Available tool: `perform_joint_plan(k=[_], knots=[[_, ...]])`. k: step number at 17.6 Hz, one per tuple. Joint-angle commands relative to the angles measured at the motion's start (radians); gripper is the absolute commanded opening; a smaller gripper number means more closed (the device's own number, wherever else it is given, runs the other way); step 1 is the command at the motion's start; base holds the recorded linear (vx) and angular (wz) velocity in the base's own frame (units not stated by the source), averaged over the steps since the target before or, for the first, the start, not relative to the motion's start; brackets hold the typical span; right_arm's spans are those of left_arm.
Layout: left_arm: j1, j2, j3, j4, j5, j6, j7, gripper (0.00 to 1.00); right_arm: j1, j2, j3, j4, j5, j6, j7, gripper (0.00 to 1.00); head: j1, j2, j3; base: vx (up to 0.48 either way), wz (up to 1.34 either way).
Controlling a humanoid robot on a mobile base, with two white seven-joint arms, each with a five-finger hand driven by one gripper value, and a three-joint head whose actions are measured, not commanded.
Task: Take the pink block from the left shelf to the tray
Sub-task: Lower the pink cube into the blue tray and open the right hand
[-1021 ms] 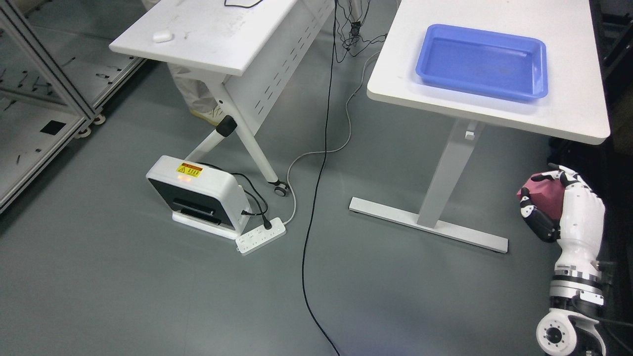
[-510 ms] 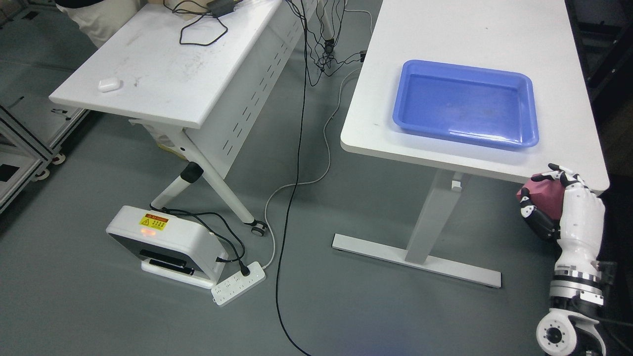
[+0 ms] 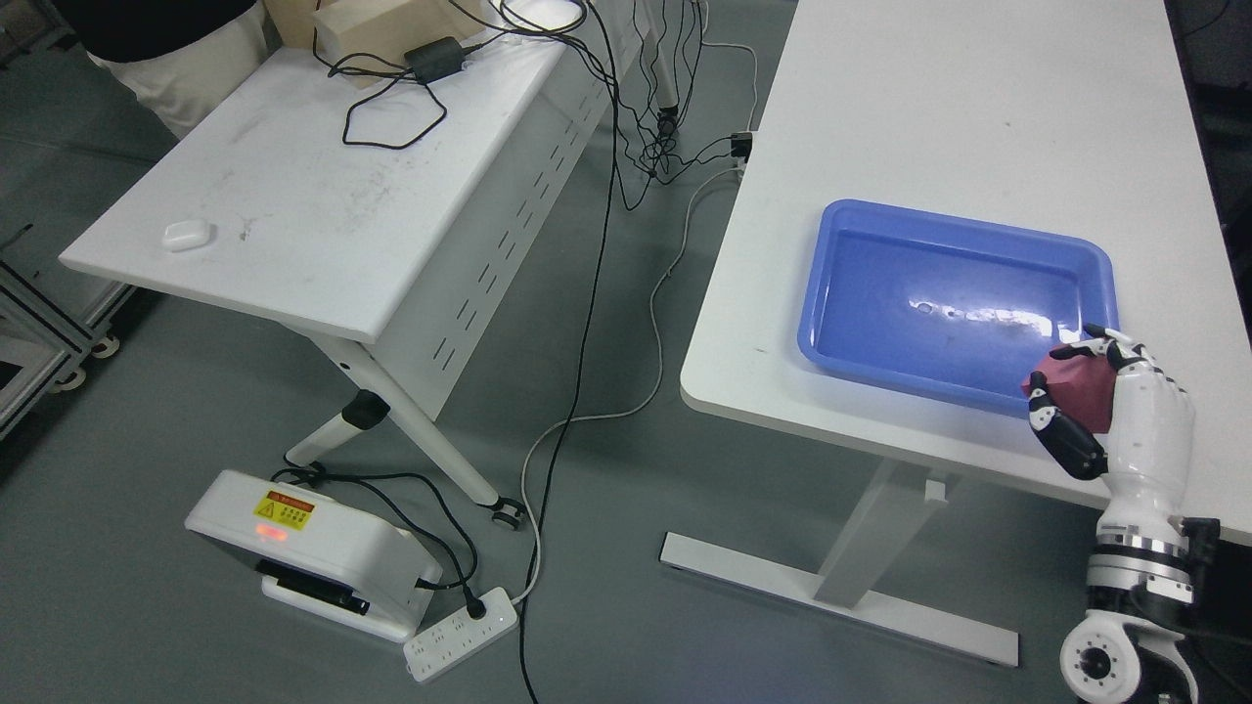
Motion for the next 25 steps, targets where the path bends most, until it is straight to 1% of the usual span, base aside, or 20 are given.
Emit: perform_joint_plan(k=[1,9,10,11,13,15,18,20,25], knots=[[0.009,0.017,0.000,0.000,-0.002,0.000,0.001,1.00,-0.001,-0.032,0.004,0.002,0.000,0.000,0.013,0.02,0.0000,0.000,0.000,0.238,0.07],[0.009,0.017,0.000,0.000,-0.002,0.000,0.001,1.00,-0.009,-0.024,0.030,0.005,0.000,-0.016,0.103,0.04,0.0000,0.000,0.000,0.233,0.02],[0.009,0.017,0.000,0.000,-0.002,0.000,0.001,1.00,-0.009,-0.024,0.032,0.008,-0.002,-0.016,0.123,0.08,0.0000,0.000,0.000,0.165,0.00],[0.009,0.017,0.000,0.000,-0.002,0.000,0.001,1.00,-0.009,-0.024,0.032,0.011,-0.008,-0.016,0.150,0.14,0.0000,0.000,0.000,0.165,0.00],[0.009,0.017,0.000,0.000,-0.002,0.000,0.001,1.00,-0.008,-0.024,0.032,0.014,-0.061,-0.014,0.216,0.22,0.0000,0.000,0.000,0.105,0.01],[0.009,0.017,0.000,0.000,-0.002,0.000,0.001,1.00,-0.009,-0.024,0.029,0.020,-0.101,-0.014,0.258,0.27,0.0000,0.000,0.000,0.082,0.03],[0.009,0.017,0.000,0.000,-0.002,0.000,0.001,1.00,-0.011,-0.023,0.027,0.025,-0.106,-0.005,0.261,0.42,0.0000,0.000,0.000,0.037,0.02],[0.009,0.017,0.000,0.000,-0.002,0.000,0.001,1.00,-0.011,-0.020,0.023,0.025,-0.113,-0.004,0.261,0.48,0.0000,0.000,0.000,0.020,0.00],[0.009,0.017,0.000,0.000,-0.002,0.000,0.001,1.00,-0.012,-0.017,0.003,0.025,-0.192,0.010,0.258,0.60,0.0000,0.000,0.000,0.000,0.00]])
